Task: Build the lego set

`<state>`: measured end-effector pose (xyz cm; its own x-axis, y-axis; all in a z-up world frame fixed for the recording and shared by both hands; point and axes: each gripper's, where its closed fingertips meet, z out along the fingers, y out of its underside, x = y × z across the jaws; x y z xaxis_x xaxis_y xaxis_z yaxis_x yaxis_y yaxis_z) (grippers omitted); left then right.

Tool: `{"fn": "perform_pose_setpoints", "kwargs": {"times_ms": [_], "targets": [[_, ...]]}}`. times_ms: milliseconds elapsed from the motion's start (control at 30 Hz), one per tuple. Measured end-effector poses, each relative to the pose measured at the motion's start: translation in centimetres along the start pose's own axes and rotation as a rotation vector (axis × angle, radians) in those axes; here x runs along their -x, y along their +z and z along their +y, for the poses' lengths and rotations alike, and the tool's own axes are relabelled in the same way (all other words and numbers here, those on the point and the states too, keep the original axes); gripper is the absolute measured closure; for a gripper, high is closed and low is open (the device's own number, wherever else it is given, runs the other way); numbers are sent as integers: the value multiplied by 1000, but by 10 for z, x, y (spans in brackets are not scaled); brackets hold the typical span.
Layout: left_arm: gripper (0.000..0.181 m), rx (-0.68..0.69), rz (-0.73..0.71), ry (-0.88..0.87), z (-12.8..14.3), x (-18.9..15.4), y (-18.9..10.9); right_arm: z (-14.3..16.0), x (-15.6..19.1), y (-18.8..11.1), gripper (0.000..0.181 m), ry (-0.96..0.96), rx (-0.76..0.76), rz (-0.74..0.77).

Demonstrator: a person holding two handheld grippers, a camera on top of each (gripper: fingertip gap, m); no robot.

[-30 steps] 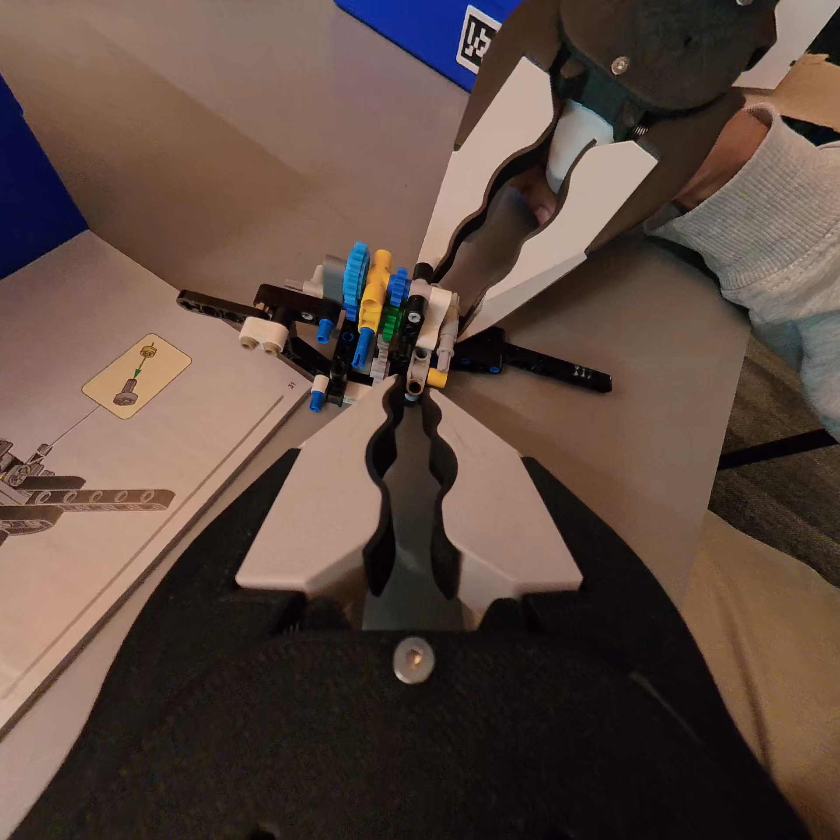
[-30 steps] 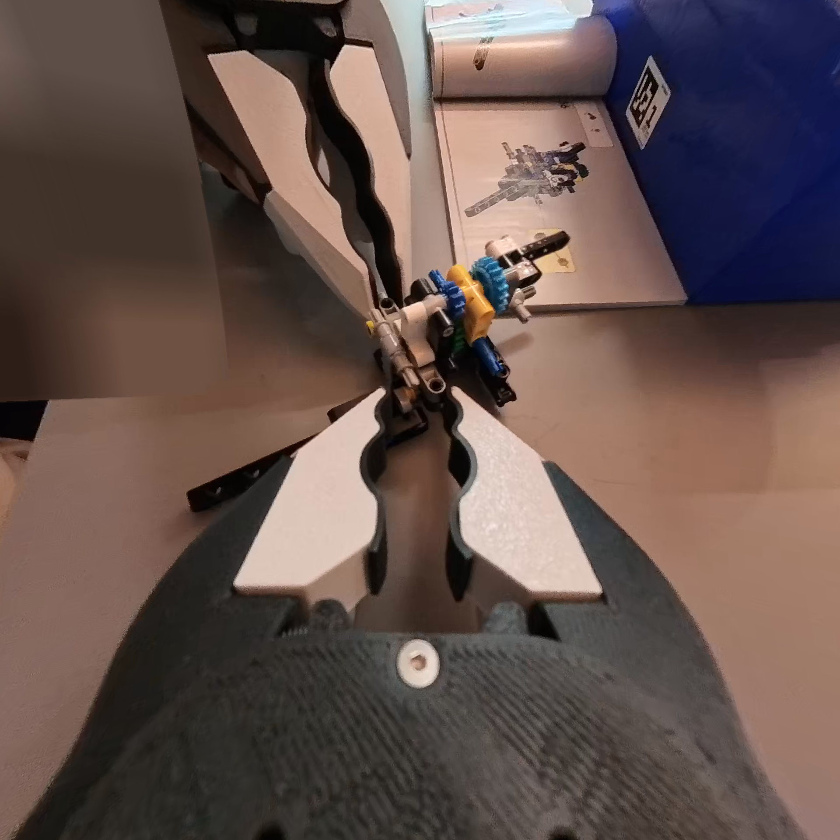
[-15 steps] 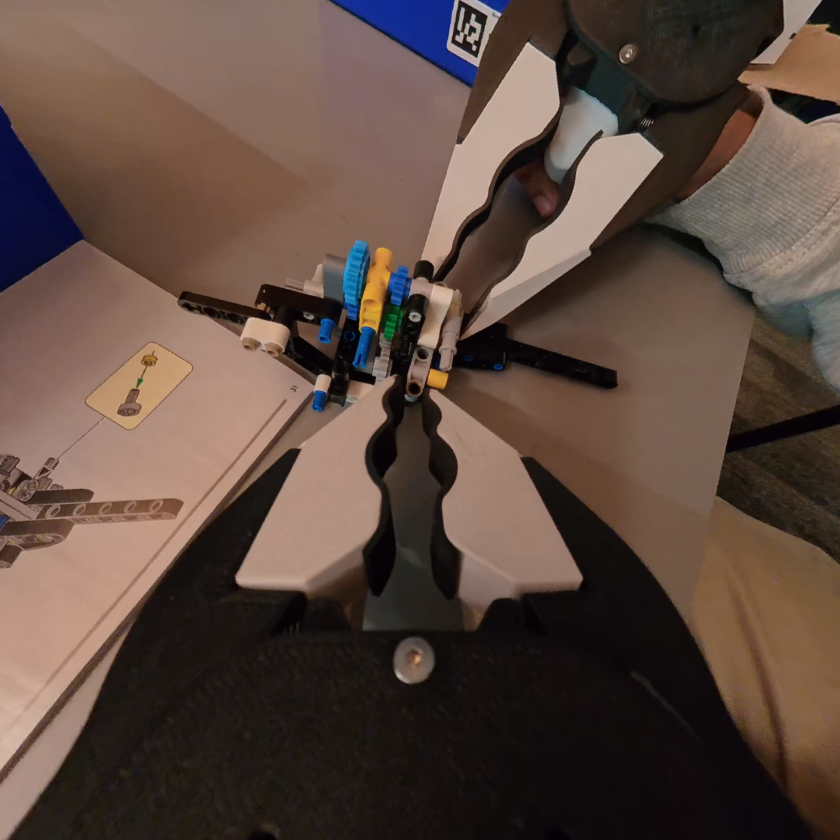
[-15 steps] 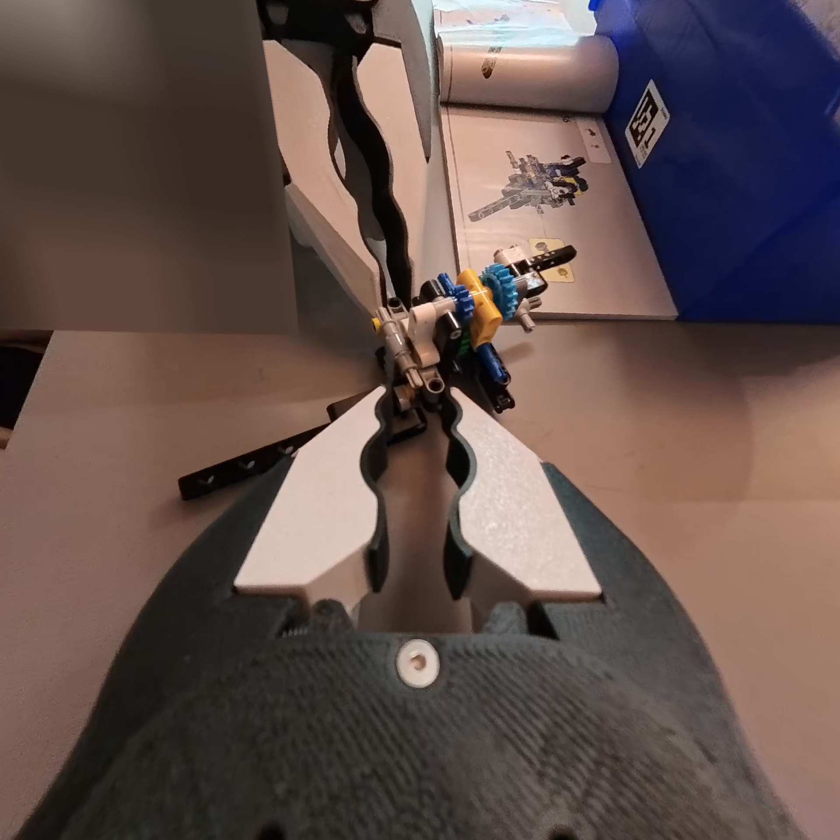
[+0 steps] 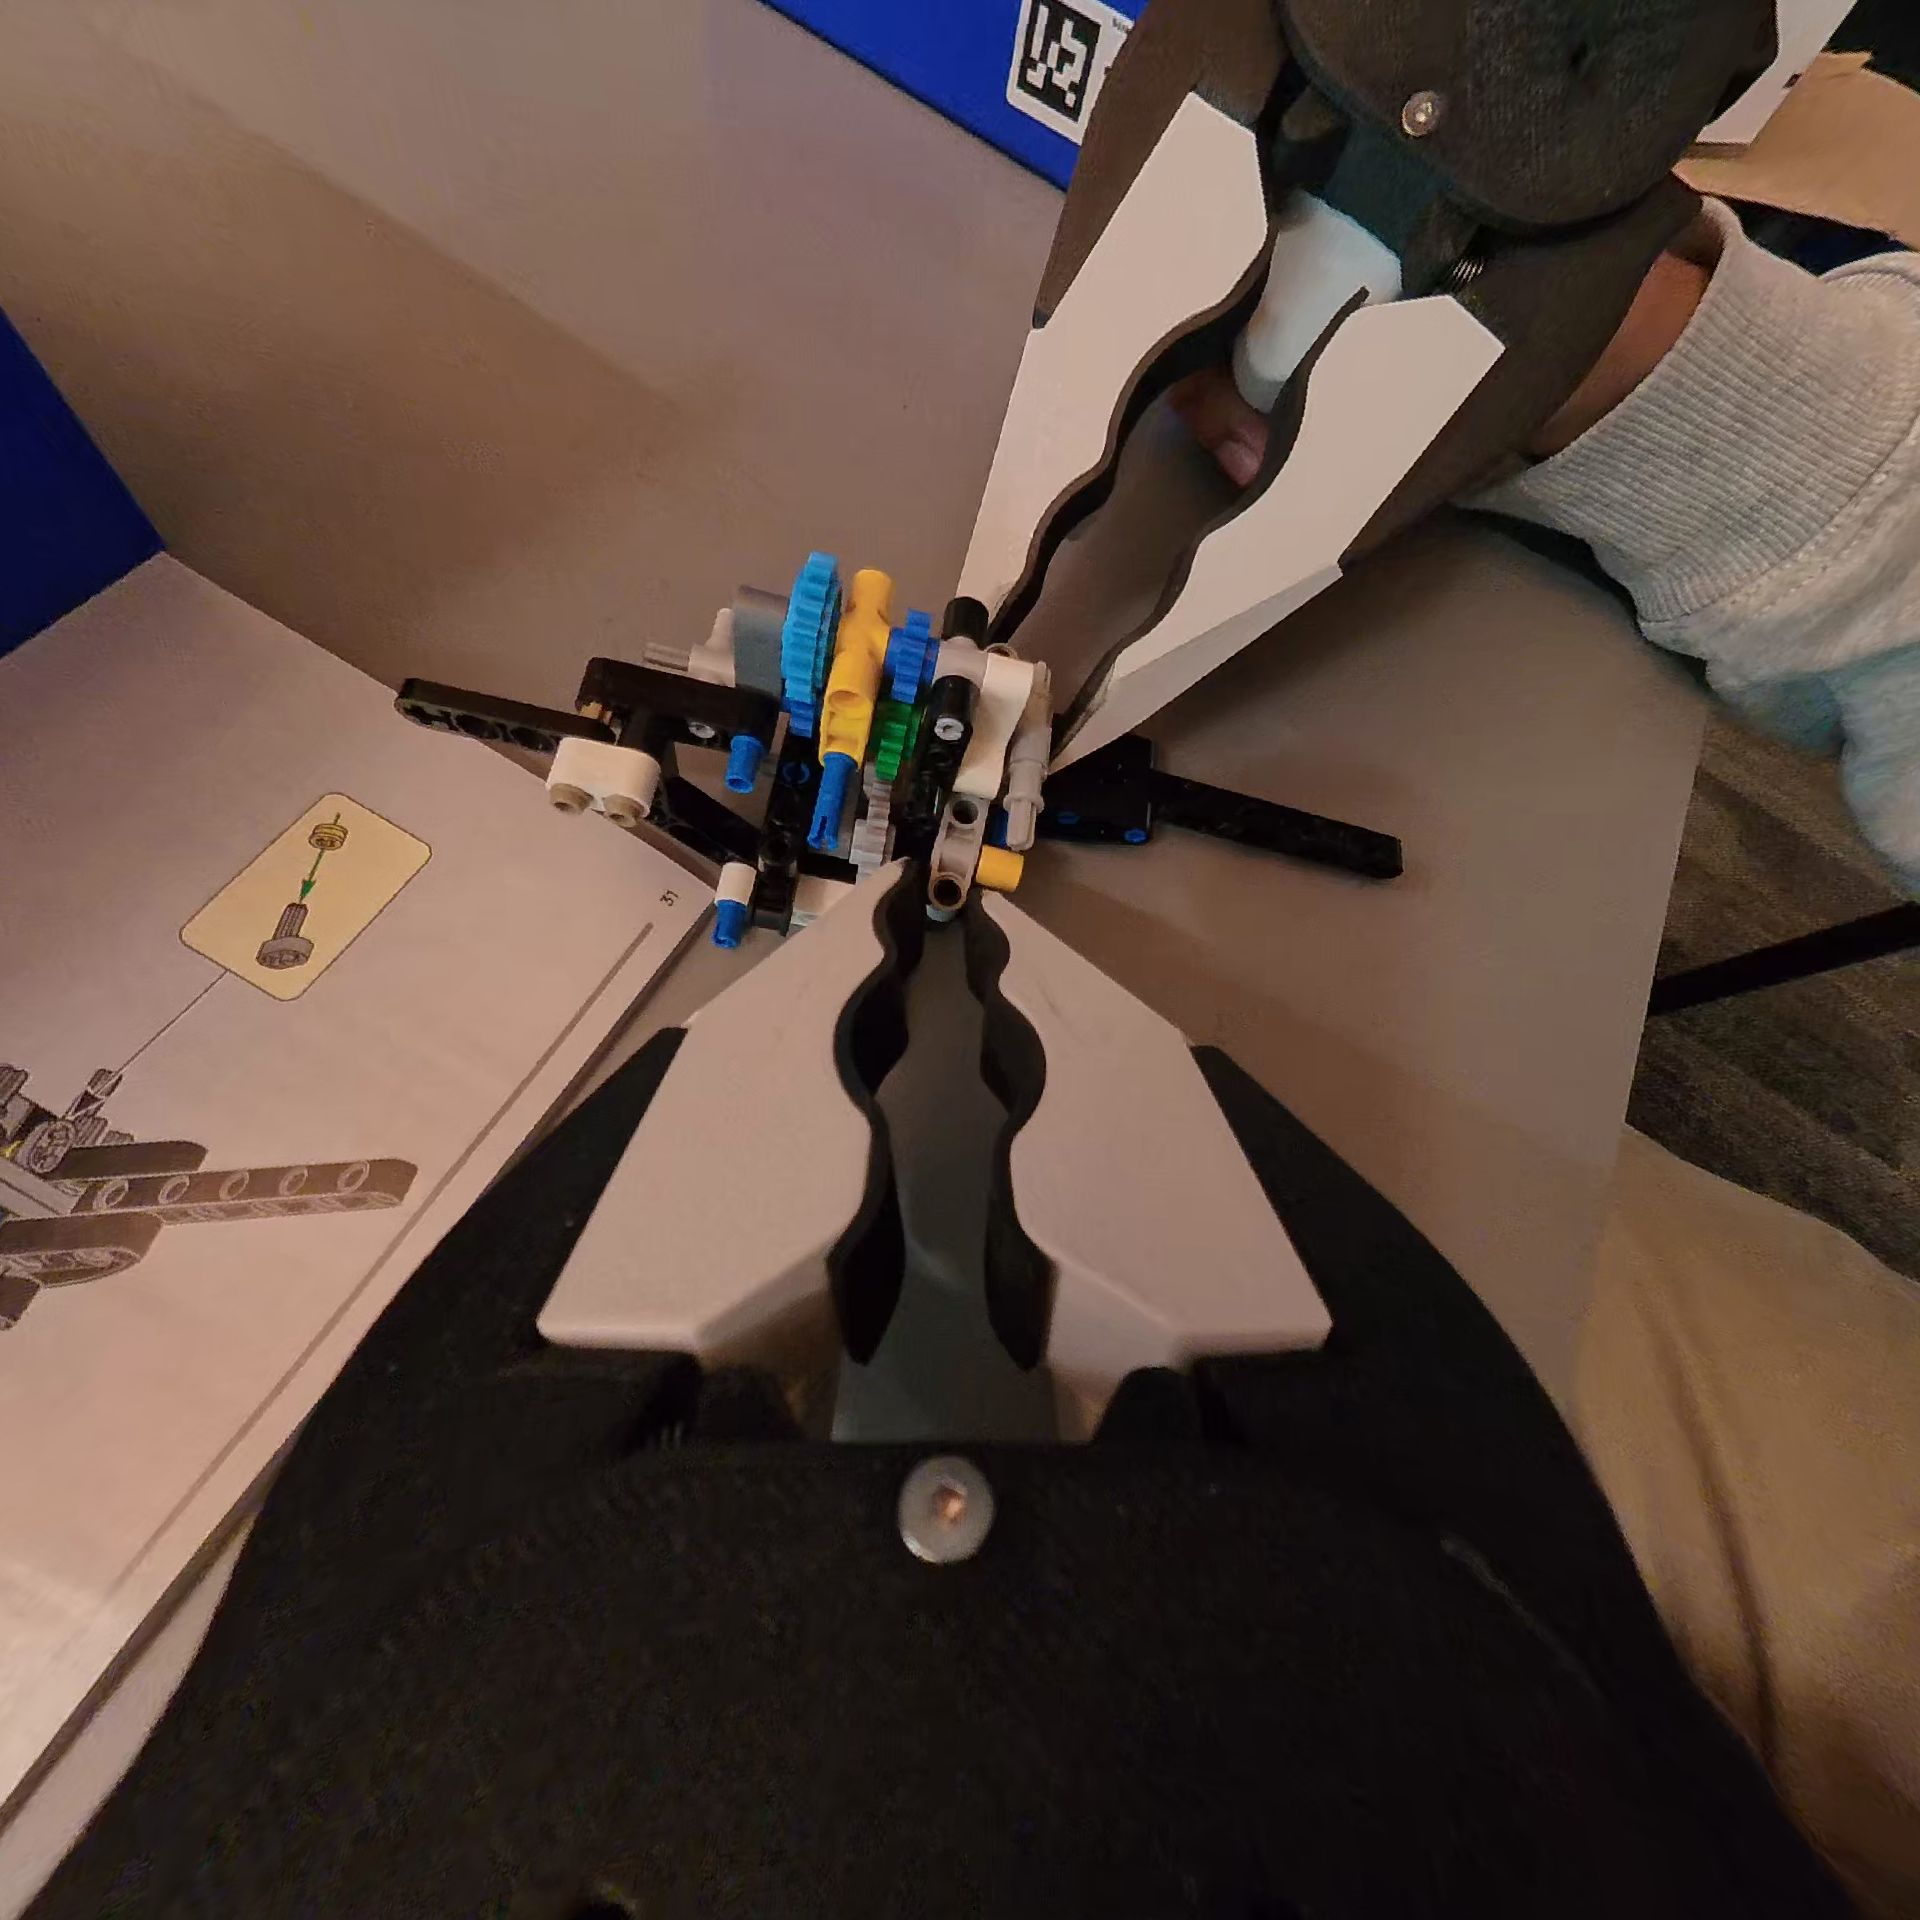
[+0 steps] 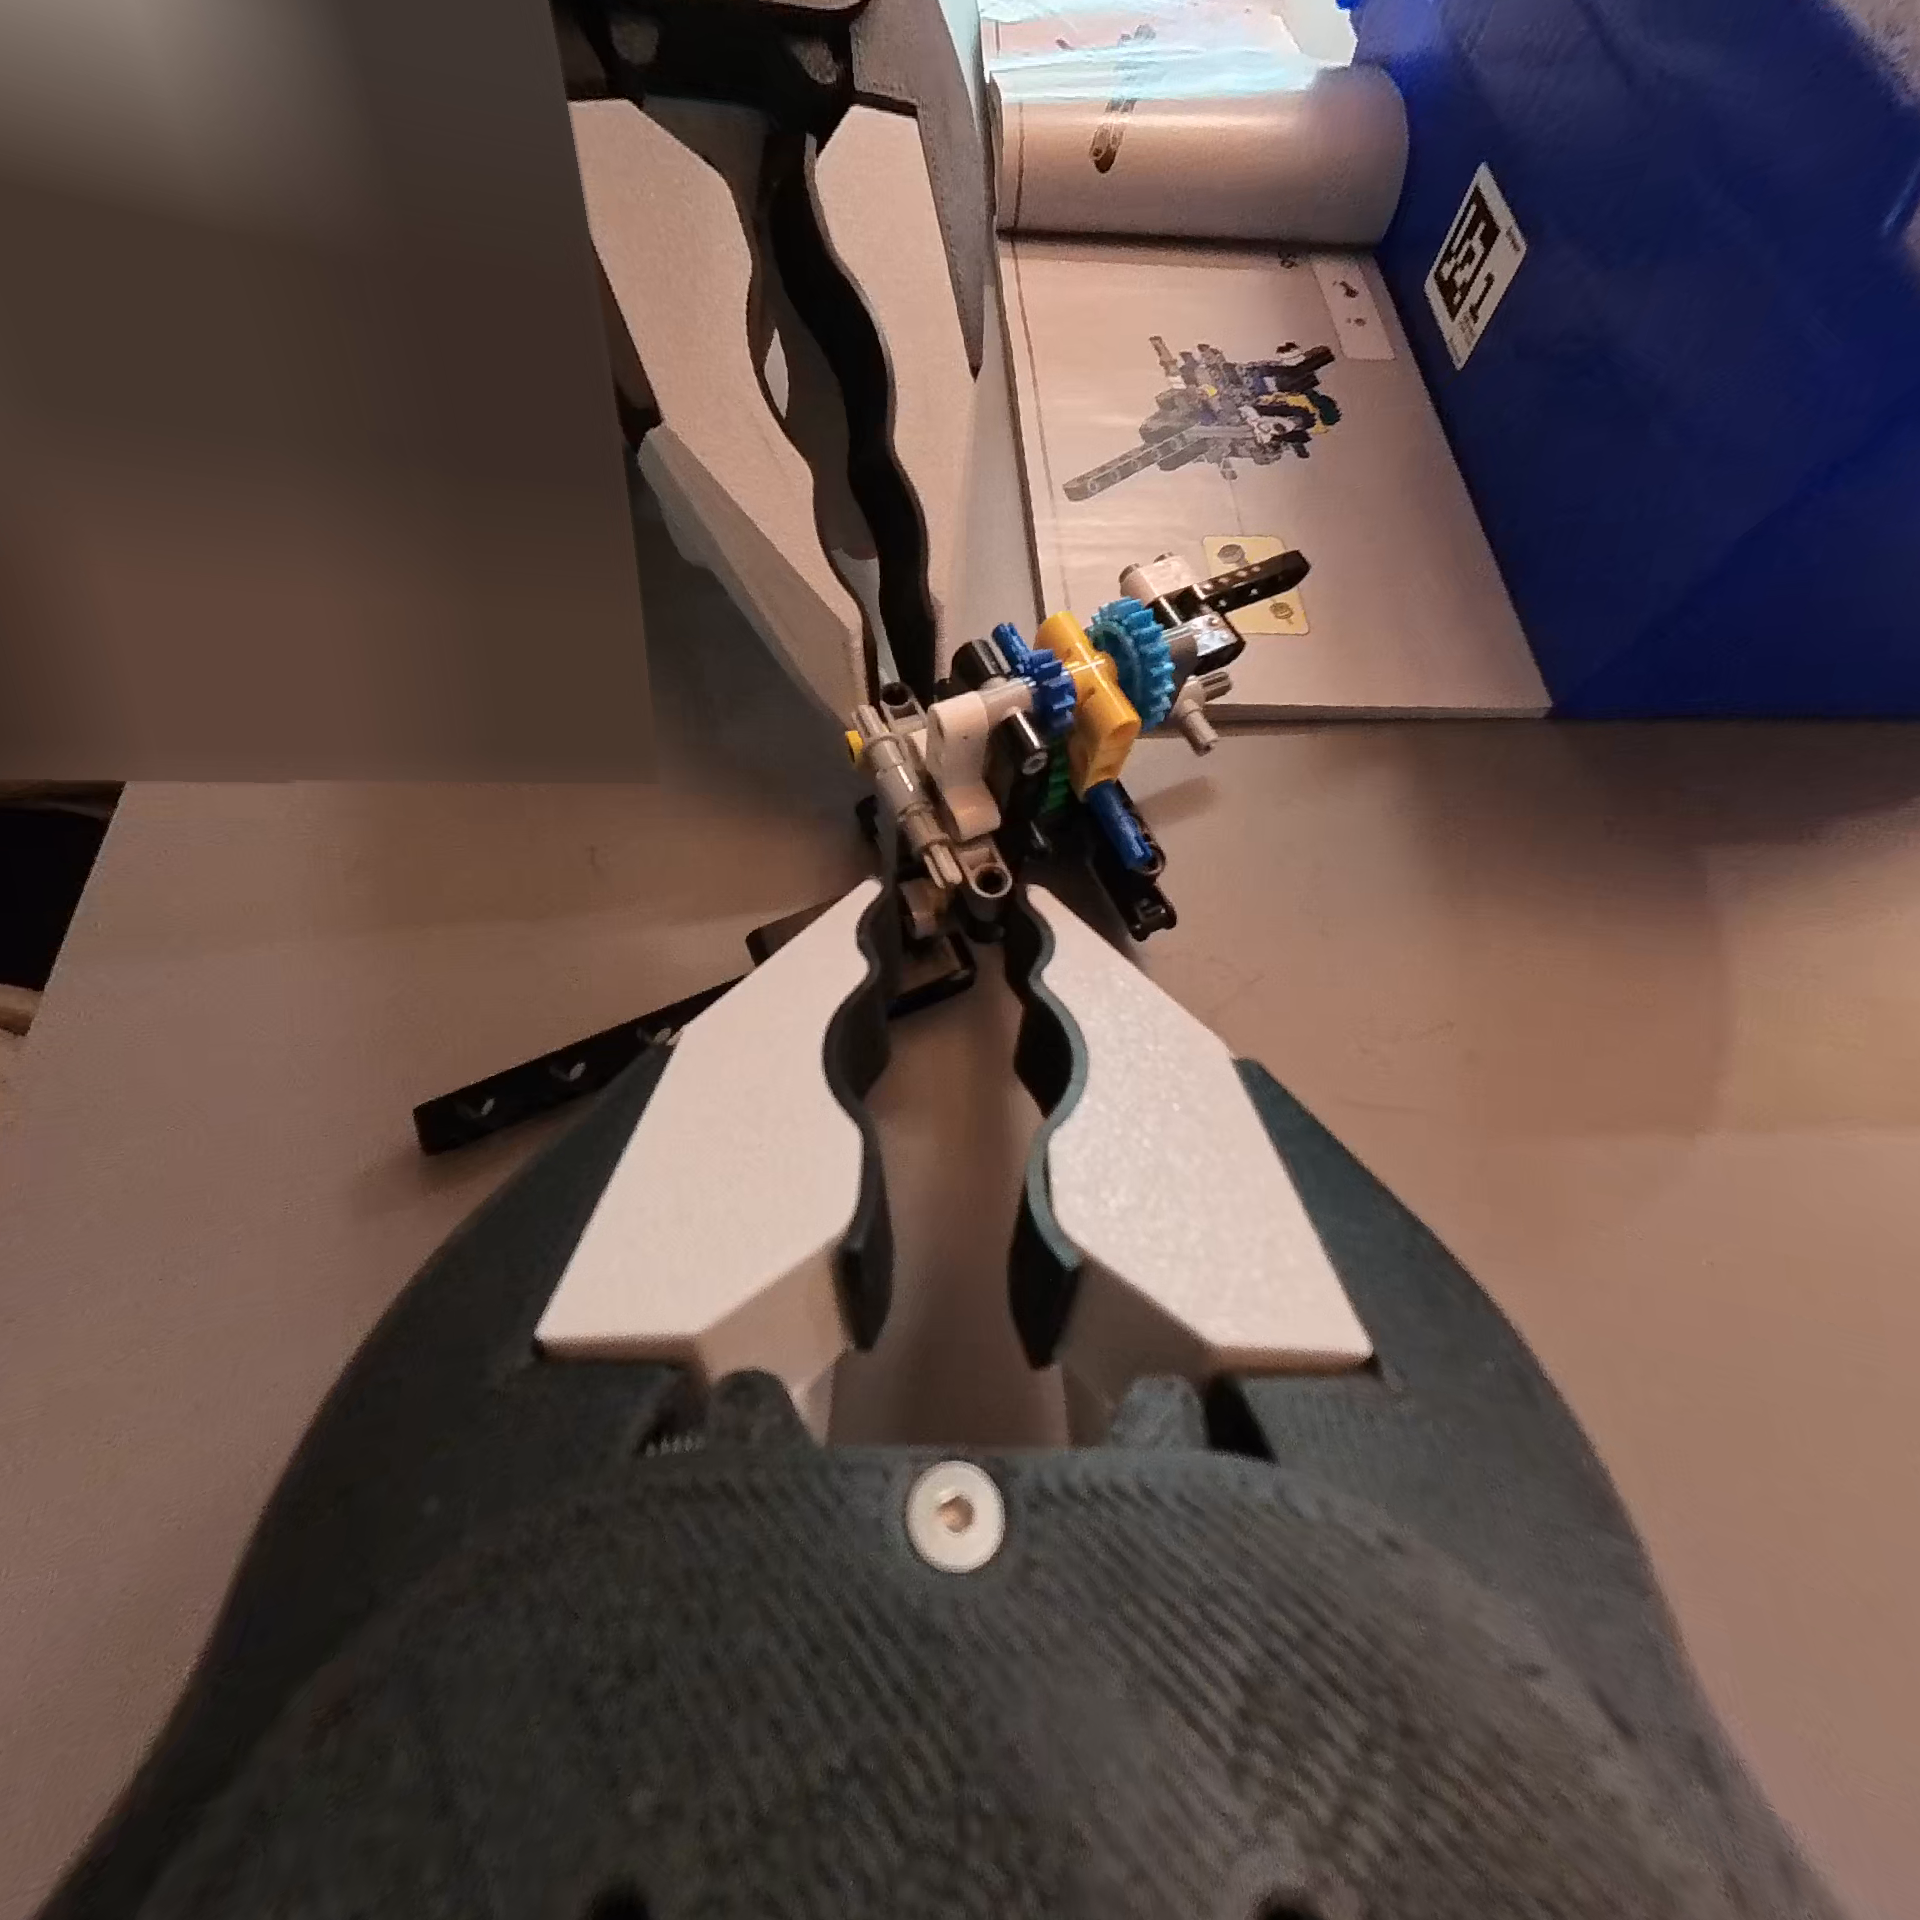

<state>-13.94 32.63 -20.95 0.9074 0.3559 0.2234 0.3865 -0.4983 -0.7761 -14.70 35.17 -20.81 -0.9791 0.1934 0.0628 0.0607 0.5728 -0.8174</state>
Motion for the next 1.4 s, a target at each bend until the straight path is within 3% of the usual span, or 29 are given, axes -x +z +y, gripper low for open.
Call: {"fn": "perform_pose_setpoints", "kwargs": {"times_ms": [800, 1400], "targets": [[173, -34, -24, -10, -4, 3, -1, 7, -8, -7, 158, -1, 18, 103], [173, -51, -13, -27, -2, 2, -7, -1, -16, -20, 163, 8, -65, 182]]}}
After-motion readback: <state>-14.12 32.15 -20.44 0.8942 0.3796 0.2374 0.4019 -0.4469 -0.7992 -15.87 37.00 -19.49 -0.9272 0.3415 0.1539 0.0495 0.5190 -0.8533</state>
